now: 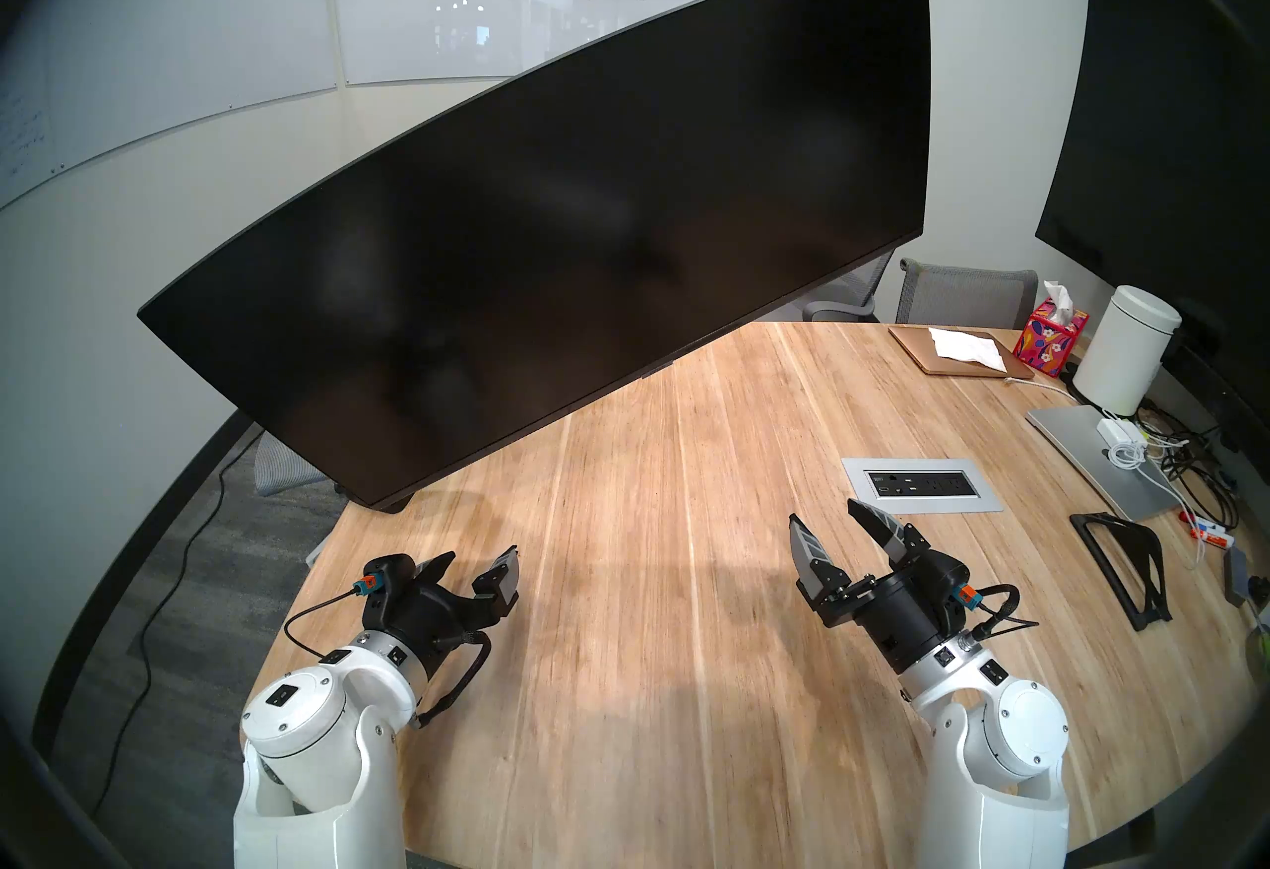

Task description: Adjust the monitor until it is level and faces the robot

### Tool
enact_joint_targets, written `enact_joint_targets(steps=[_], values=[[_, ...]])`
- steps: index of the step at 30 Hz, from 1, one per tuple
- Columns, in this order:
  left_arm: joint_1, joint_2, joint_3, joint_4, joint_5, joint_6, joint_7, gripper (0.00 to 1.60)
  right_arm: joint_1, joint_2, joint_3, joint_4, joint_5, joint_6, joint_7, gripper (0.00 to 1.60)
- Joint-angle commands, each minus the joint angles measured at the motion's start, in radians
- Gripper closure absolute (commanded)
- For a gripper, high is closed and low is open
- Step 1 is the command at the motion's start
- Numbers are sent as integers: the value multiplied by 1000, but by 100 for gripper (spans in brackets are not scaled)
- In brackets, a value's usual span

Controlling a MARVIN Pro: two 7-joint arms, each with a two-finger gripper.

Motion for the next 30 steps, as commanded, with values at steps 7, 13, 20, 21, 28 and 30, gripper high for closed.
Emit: enact_joint_targets(steps=[7,13,20,21,28,30], values=[[-59,31,48,69,-88,-136,79,0,1,2,-1,-16,6,-1,-1,0],[-62,46,96,110,-76,-242,126,0,1,2,-1,-16,6,-1,-1,0],[-95,69,147,175,-89,-332,210,0,1,2,-1,-17,6,-1,-1,0],[-104,72,152,182,-98,-338,222,0,1,2,-1,-17,6,-1,-1,0],[-174,85,172,236,-121,-352,288,0,2,2,-1,-16,5,-1,0,0],[-191,86,171,251,-122,-359,294,0,2,2,-1,-16,5,-1,0,0]])
